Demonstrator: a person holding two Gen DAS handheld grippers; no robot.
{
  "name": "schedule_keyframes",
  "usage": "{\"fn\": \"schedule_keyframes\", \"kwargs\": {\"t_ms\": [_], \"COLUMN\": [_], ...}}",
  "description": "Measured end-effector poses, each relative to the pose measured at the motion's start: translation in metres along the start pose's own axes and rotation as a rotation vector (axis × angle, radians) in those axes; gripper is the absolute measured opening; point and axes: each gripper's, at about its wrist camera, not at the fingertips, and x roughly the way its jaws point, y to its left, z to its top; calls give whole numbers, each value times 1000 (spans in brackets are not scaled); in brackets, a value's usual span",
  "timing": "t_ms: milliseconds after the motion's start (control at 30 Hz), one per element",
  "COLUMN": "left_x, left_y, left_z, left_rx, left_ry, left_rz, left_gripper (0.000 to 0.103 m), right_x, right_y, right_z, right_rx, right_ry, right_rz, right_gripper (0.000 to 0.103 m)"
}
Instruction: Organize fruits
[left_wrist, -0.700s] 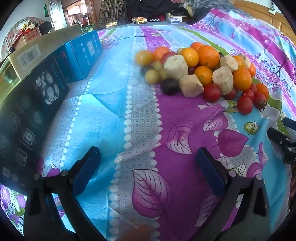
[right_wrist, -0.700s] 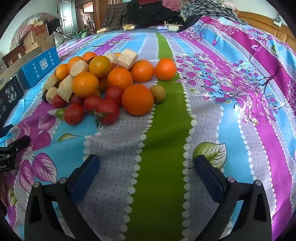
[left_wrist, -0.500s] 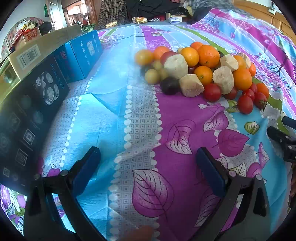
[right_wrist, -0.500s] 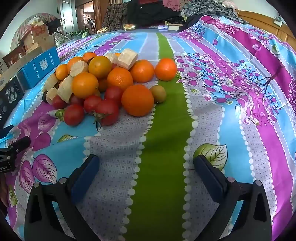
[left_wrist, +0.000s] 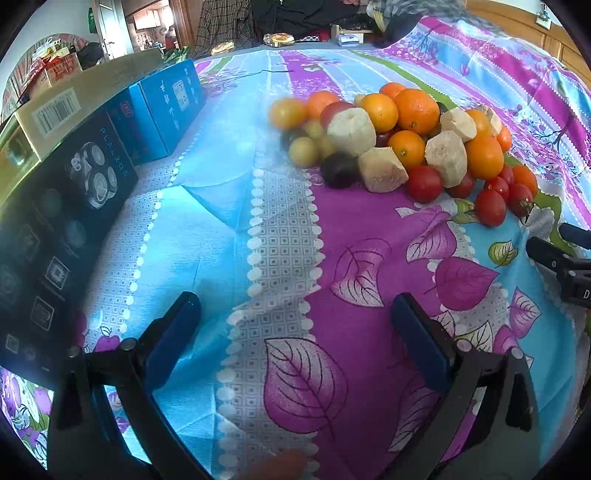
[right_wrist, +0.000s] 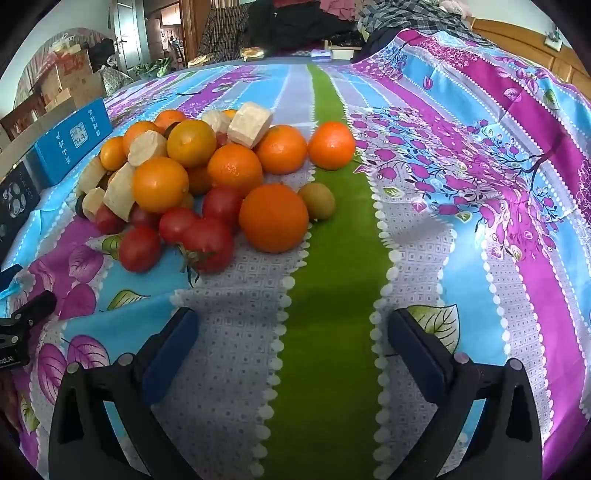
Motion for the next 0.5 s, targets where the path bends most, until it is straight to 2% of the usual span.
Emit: {"fn": "schedule_keyframes", "kwargs": {"t_ms": [500], "left_x": [0], "left_y": [-1], "left_z": [-1], "left_rx": [4], "left_ry": [-3], "left_rz": [9], "left_gripper": [103], "right_x": [0], "right_y": [0], "right_z": [0], "right_rx": [0], "right_ry": [1], "right_rz": [2], "right_gripper": [103]}}
